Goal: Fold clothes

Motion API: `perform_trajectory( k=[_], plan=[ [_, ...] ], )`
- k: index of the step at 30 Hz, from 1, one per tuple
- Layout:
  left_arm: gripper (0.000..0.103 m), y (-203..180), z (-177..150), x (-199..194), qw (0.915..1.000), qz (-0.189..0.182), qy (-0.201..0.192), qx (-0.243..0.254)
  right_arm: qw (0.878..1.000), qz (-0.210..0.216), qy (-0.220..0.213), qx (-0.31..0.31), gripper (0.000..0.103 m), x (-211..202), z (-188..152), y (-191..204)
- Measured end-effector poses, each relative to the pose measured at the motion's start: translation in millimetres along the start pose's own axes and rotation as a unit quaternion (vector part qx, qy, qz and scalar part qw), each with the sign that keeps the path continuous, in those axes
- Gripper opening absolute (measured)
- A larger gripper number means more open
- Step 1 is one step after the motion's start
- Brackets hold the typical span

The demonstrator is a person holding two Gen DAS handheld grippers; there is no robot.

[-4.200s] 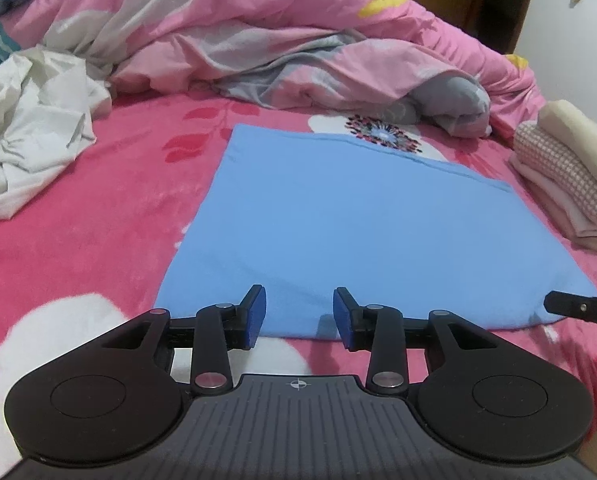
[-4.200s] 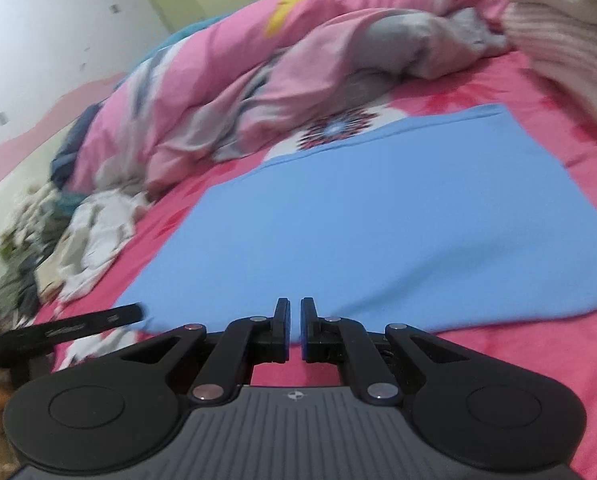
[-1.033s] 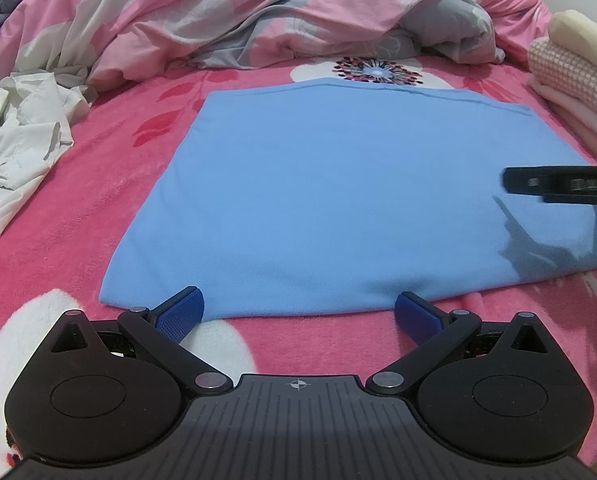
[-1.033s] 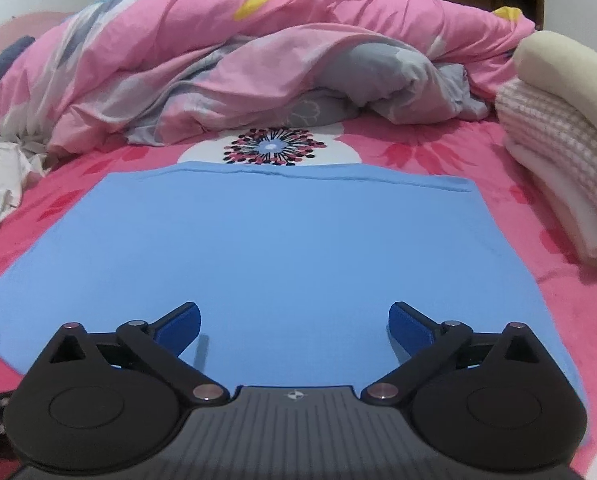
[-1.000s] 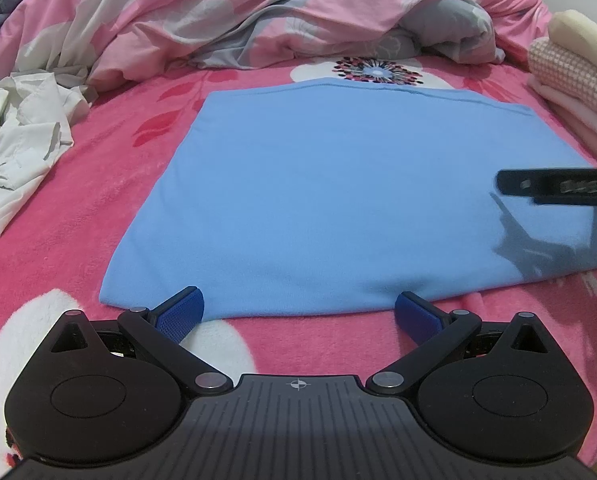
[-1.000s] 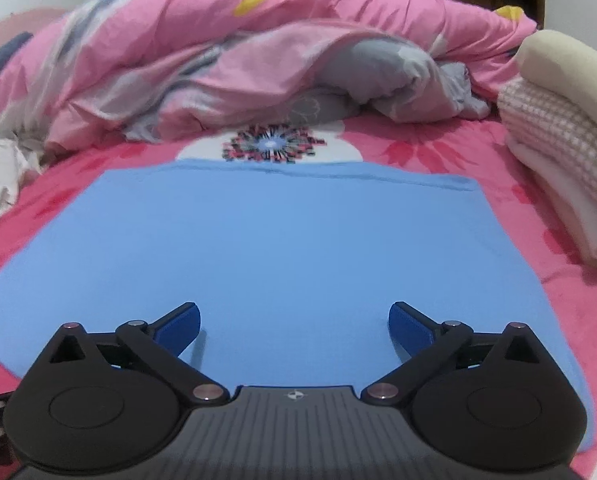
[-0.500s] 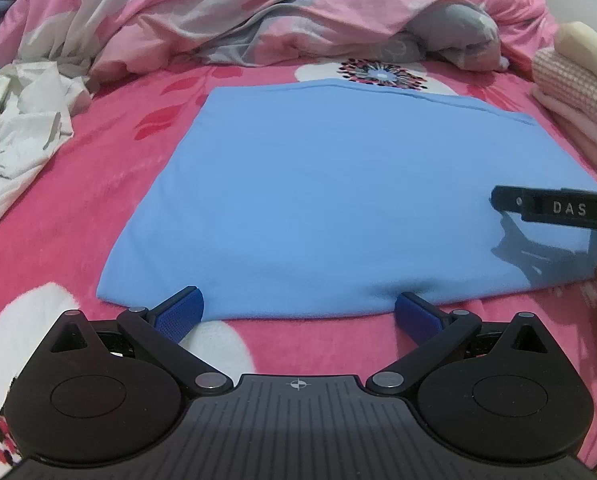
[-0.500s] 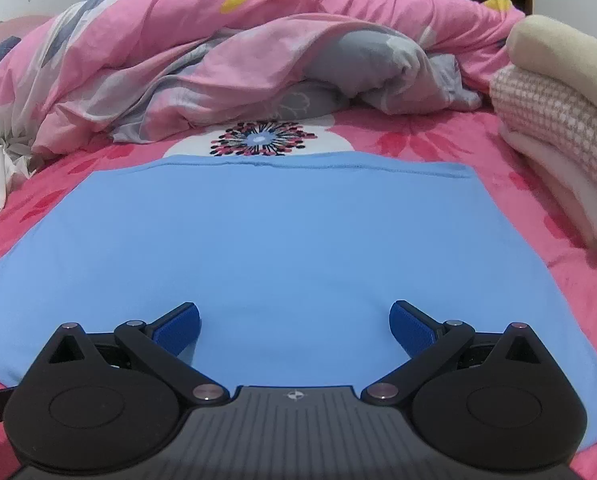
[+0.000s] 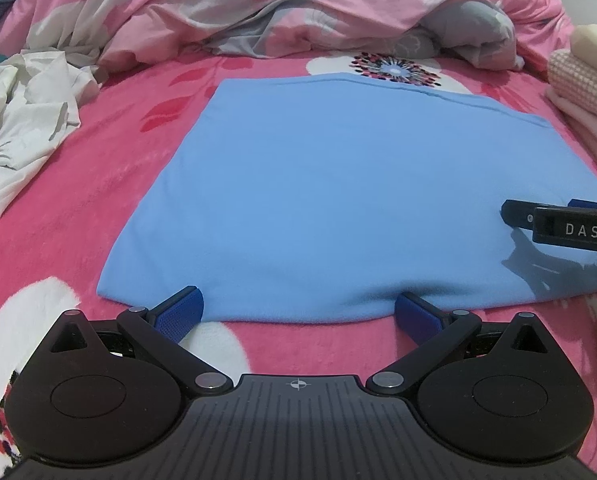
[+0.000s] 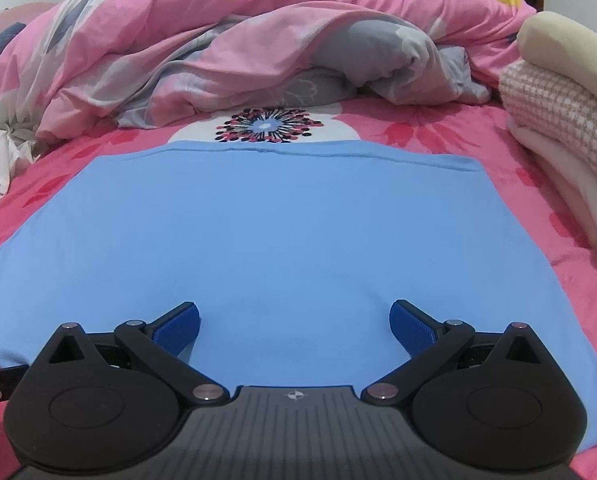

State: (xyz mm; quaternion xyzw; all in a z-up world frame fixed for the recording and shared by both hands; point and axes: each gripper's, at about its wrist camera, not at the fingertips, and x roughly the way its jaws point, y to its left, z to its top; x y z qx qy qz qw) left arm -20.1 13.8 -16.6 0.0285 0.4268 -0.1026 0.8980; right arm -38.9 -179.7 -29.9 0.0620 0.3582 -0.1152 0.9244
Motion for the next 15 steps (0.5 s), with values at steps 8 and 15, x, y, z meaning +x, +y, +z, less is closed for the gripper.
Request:
perform_trajectory(
  k=[8,15],
  plan=[
    [0.103,0.6,-1.6,-0.3,0.9999,0.001,-0.005,-0.009,1.0,0.012,-0.012,0.005,0.103,-1.9,-1.9,-4.9],
    [0.103,-1.8,1.1,1.9,0.9998,0.013,0.001,-0.013,0.999,0.028,-0.025,0.021,0.103,-5.9,-4.0,-11.5]
  ],
)
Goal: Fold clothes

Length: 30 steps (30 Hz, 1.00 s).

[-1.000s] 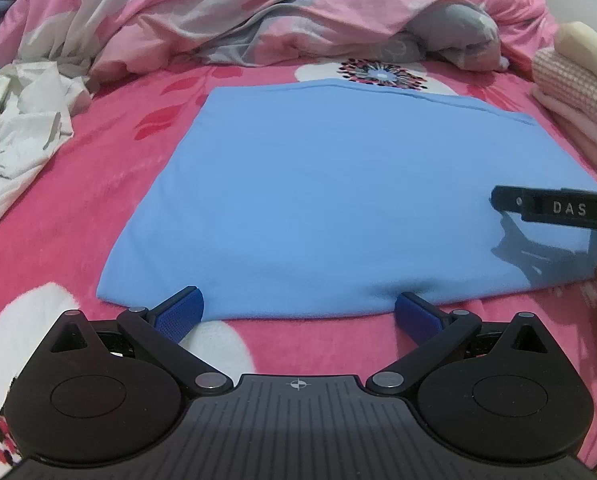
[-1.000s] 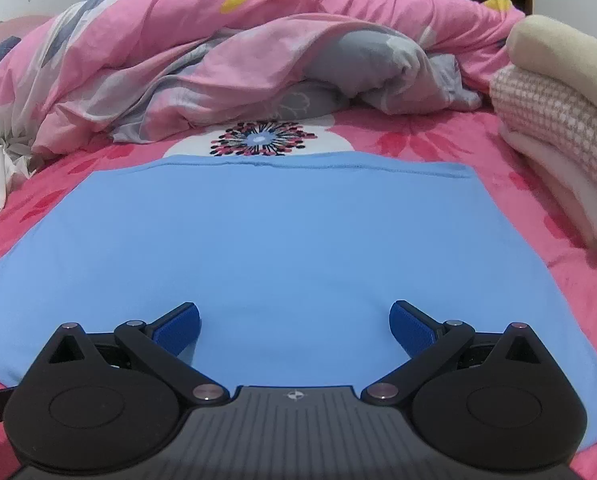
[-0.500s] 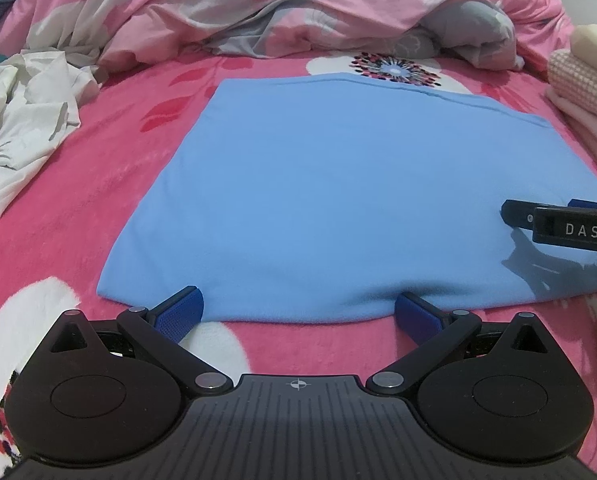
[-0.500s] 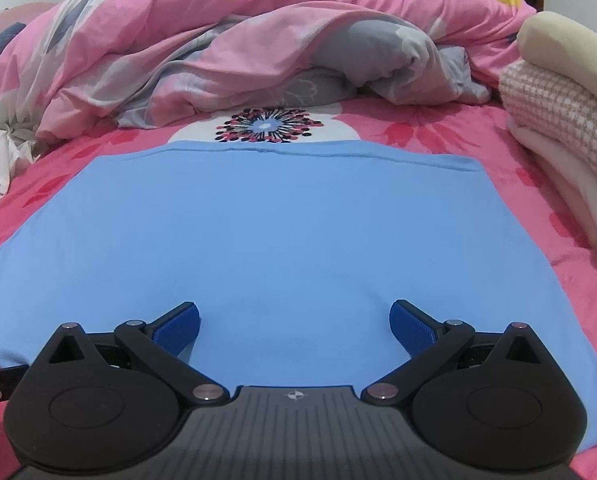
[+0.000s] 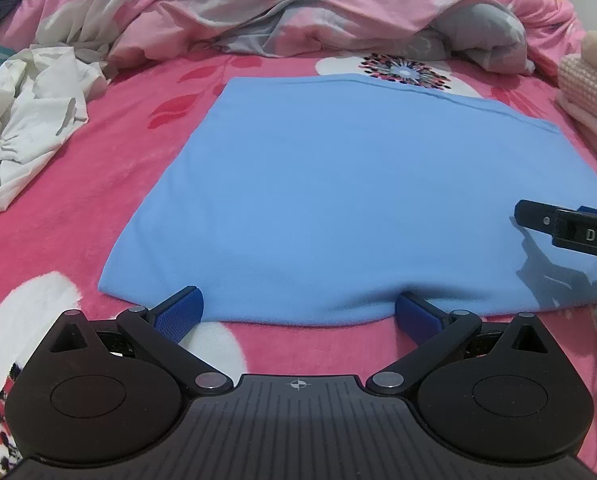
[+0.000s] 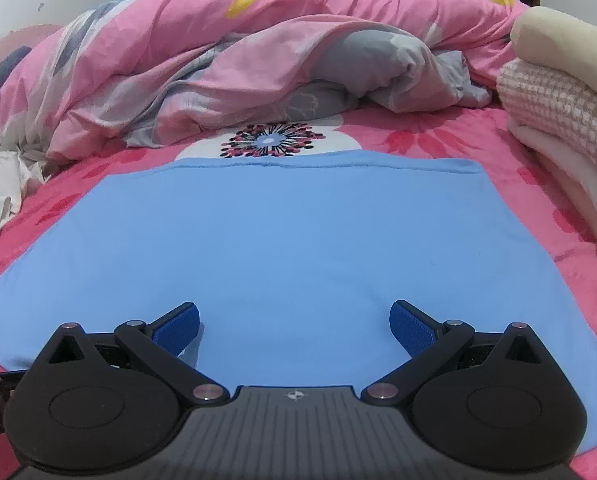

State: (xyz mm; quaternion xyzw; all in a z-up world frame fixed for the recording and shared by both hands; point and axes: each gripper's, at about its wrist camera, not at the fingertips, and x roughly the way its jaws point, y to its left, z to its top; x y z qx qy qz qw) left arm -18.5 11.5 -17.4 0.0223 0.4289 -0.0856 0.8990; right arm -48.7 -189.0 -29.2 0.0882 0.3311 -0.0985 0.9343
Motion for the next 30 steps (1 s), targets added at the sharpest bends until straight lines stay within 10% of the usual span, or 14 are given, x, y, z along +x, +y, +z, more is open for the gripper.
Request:
perform_trajectory(
  k=[30],
  plan=[
    [0.103,-1.1,-3.5,-0.1,0.9999,0.01,-0.014,-0.001,0.999,0.029,-0.005,0.035,0.103,-6.5,4.2,-11.2]
  ],
)
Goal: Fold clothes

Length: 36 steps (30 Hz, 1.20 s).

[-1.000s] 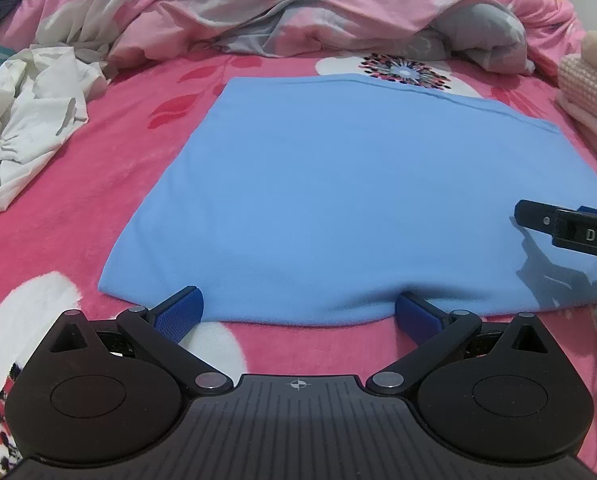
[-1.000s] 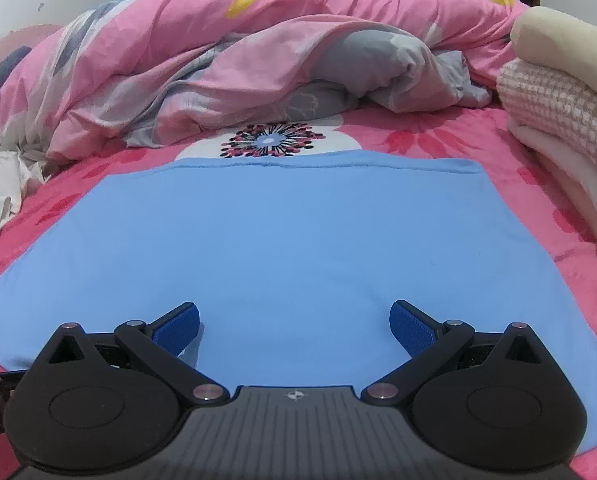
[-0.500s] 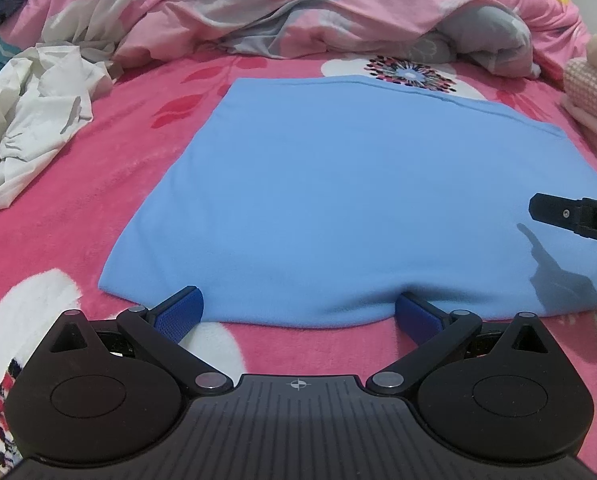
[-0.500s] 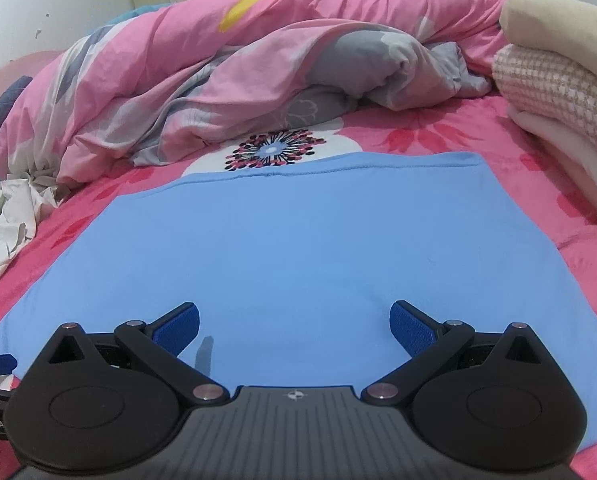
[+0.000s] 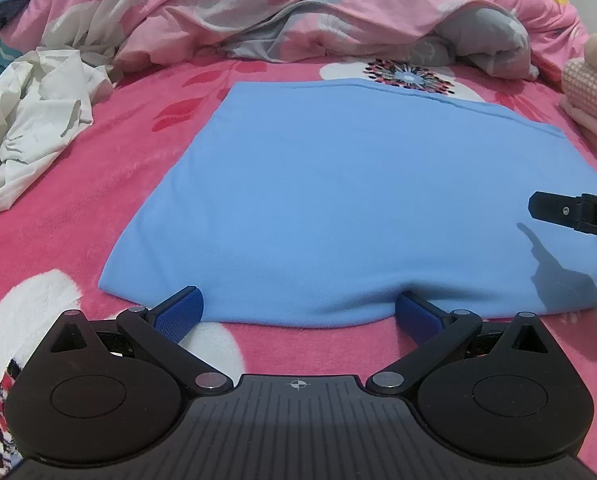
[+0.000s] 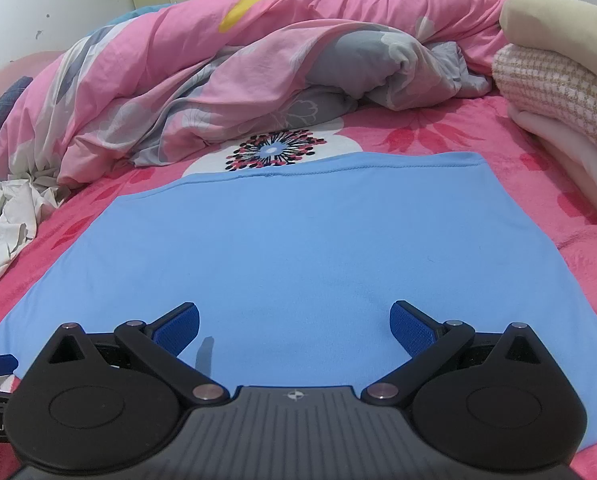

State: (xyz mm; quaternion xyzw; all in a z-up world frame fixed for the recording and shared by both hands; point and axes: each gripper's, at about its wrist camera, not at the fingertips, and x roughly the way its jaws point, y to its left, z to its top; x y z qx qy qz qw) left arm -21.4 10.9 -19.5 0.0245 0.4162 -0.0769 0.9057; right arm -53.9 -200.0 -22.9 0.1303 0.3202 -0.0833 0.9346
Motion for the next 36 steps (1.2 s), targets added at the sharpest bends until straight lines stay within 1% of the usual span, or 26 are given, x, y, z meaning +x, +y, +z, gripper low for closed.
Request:
perform_trajectory(
  k=[7,13,21,27,36],
  plan=[
    [0.103,-1.7,-1.7,-1.1,1.0,0.004,-0.007,0.001,1.0,-0.001,0.001,-0.002,0.103,-0.2,0.2,0.3],
    [0.103,-2.3,-0.8,-1.2,0.9999,0.006,-0.005,0.006,1.0,-0.002,0.002,-0.004,0.103,-0.6,0.0,0.9],
    [0.103,-6.9,0.8,-5.1,0.9997,0.018,-0.007,0.014,1.0,-0.006,0.002,-0.011,0.103,0.5,-0.9,2.7],
    [0.103,-4.9,2.7,-10.1,0.9999,0.014,-0.008,0.004,1.0,-0.009,0.002,-0.015,0.103,1.1,-1.6,4.4],
    [0.103,1.9,5.9,-22.6,0.9993,0.007,-0.035,-0.011,1.0,-0.014,0.001,-0.023,0.103,2.1,-3.1,6.5]
  ],
)
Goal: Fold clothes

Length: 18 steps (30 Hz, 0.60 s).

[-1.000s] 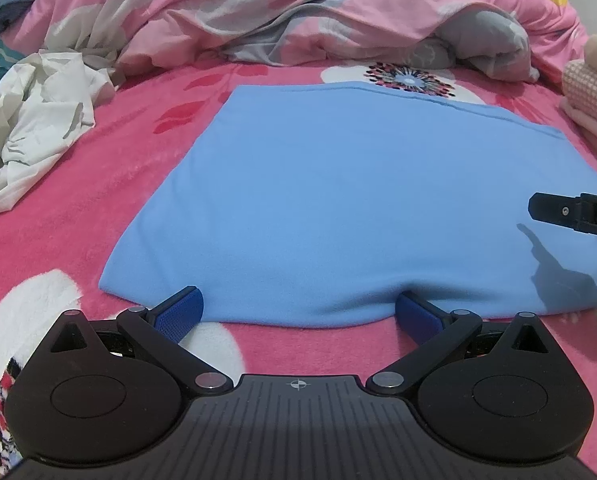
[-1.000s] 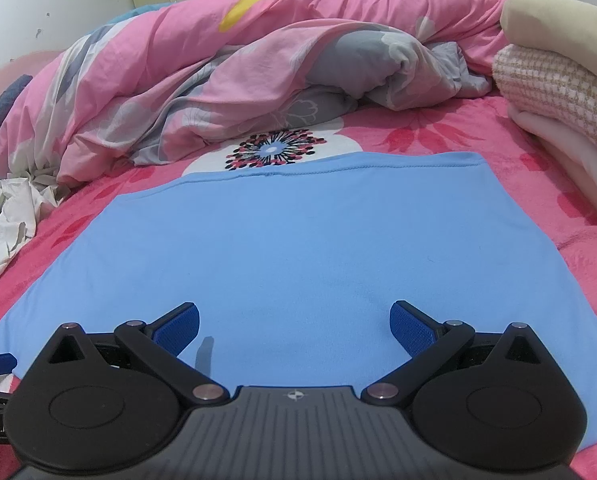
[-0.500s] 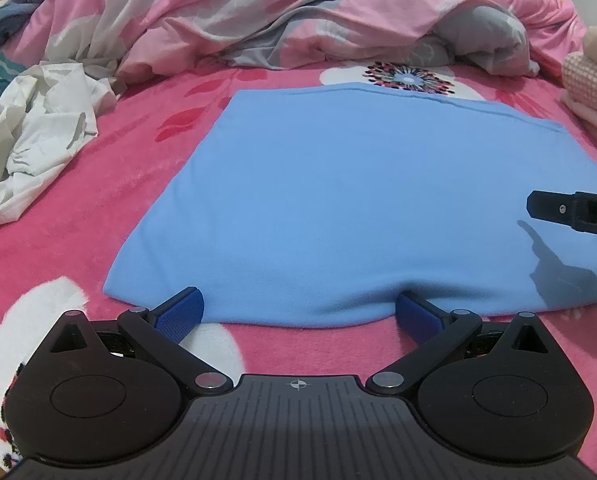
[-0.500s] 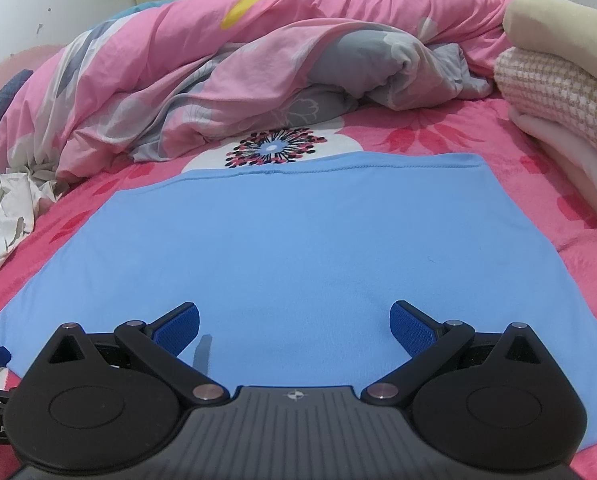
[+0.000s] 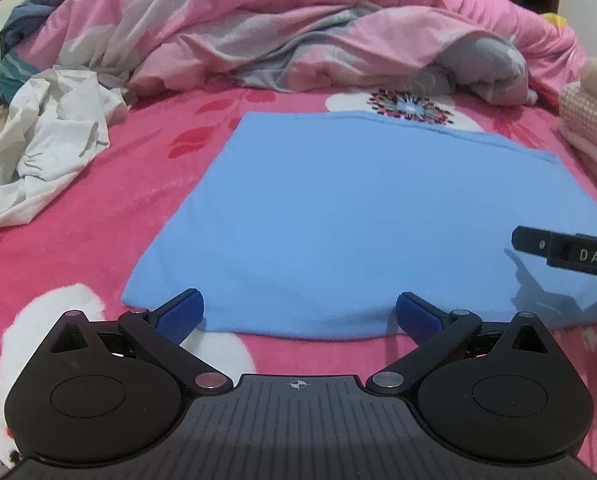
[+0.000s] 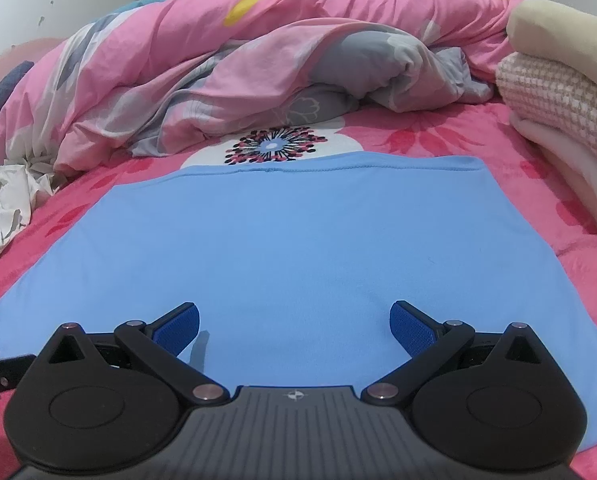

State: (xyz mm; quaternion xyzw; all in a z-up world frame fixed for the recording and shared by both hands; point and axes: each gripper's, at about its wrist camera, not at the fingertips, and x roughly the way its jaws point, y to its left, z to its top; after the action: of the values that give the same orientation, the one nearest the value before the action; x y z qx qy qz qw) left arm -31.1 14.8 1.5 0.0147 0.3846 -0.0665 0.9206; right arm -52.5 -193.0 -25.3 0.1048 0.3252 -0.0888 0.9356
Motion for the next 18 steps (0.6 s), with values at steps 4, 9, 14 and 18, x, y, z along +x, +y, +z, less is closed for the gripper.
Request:
perform_trajectory(
  k=[4,9,14,18],
  plan=[
    [0.103,5.9,-0.3,-2.0,1.0,-0.002,-0.001,-0.007,1.0,-0.003,0.0,-0.007,0.103,0.4,-0.9,1.4],
    [0.103,17.8,-1.8,-8.4,0.9997,-0.005,-0.005,-0.022,1.0,0.002,-0.007,-0.021,0.103,-3.0,-2.4,5.7],
    [0.102,36.0,-2.1,-17.7,0.9987,-0.021,-0.011,-0.046,0.998,0.023,-0.025,-0.046,0.103,-9.1,-7.0,14.3],
    [0.101,52.4,-1.0,-24.2,0.9975,-0.02,-0.021,-0.065,0.996,0.018,-0.048,-0.069,0.103,-15.5,-9.5,23.2]
  ],
)
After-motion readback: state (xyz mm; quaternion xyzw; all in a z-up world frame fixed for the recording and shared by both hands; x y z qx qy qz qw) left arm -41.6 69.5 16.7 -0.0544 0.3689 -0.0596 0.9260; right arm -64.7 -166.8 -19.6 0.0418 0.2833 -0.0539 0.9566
